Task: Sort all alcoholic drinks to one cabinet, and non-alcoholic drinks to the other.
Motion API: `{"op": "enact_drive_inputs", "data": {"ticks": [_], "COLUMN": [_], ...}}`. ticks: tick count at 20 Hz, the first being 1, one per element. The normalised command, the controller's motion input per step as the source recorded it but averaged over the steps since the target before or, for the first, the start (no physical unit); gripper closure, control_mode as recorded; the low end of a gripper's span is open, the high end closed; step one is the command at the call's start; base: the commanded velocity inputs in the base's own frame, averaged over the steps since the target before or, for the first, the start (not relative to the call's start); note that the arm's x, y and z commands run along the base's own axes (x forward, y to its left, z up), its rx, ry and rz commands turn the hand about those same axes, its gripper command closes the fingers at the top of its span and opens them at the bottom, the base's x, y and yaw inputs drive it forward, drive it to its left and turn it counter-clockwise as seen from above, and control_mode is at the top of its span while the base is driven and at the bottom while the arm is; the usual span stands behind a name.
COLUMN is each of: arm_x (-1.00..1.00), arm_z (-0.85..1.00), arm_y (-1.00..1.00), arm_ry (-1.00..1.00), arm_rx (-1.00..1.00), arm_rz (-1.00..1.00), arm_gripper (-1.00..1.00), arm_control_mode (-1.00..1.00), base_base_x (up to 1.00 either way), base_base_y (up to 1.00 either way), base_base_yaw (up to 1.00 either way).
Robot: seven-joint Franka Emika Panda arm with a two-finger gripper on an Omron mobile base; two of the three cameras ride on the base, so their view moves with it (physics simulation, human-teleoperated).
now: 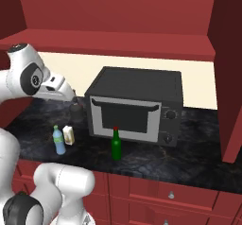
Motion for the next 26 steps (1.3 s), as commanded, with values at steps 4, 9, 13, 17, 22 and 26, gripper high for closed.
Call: {"op": "enact_drive_inputs", "data": {"ticks": [4,9,13,17,22,26], "arm_x": [-0.26,-0.15,0.0,0.0,0.0,0.0], "arm_z": [-0.18,-0.27,-0.33,-0.37,-0.39,-0.36], "arm_y": [0.4,0.37,0.45,0.44,0.34,0.24], "arm_ry": [-0.12,-0.08,-0.04,0.0,-0.05,-0.06], "arm_rx": [-0.05,-0.04,-0.06,-0.08,-0.08,-0.07], "arm_rz": [-0.12,-0.1,-0.09,-0.11,-0.12,-0.13], "arm_gripper": [-1.0,-1.0,-1.0,-1.0,-1.0,-1.0], "arm_control_mode": [-1.0,-1.0,-1.0,-1.0,-1.0,-1.0], "base_base_x": [0.0,0.0,0.0,0.0,0.0,0.0], "base_base_y": [0.0,0.0,0.0,0.0,0.0,0.0], "base_base_yaw": [0.0,0.0,0.0,0.0,0.0,0.0]}}
